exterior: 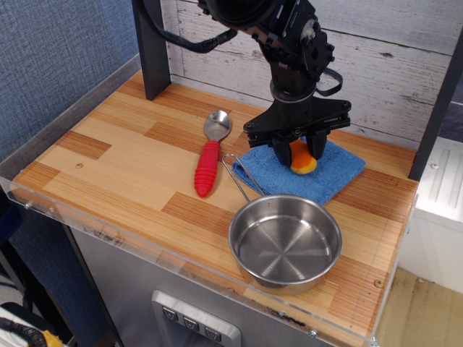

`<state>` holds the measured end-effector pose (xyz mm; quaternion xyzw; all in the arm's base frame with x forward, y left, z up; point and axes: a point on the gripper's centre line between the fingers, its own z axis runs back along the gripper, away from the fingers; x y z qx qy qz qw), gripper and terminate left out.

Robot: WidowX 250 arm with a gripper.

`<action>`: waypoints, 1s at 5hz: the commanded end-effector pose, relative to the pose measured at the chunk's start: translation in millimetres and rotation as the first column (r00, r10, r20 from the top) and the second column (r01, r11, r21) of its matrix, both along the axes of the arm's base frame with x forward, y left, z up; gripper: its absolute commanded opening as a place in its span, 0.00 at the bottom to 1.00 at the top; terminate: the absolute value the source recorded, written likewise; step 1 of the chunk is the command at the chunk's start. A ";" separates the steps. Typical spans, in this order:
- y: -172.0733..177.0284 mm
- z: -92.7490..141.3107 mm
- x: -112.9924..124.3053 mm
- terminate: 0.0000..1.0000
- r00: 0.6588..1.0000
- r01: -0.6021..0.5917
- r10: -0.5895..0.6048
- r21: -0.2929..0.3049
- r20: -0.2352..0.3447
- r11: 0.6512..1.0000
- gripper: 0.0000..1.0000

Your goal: Move the fish to the far left of the spoon.

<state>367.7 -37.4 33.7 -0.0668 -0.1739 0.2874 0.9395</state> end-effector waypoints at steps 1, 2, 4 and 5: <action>-19.0 69.7 19.6 0.00 0.972 0.155 -0.156 0.021 0.176 0.988 0.00; -19.6 103.8 16.7 0.00 0.952 0.203 -0.209 0.053 0.222 0.978 0.00; 23.9 155.0 -13.0 0.00 0.950 0.152 -0.172 0.095 0.261 0.984 0.00; 66.2 170.2 -42.2 0.00 0.959 0.043 -0.072 0.111 0.273 0.993 0.00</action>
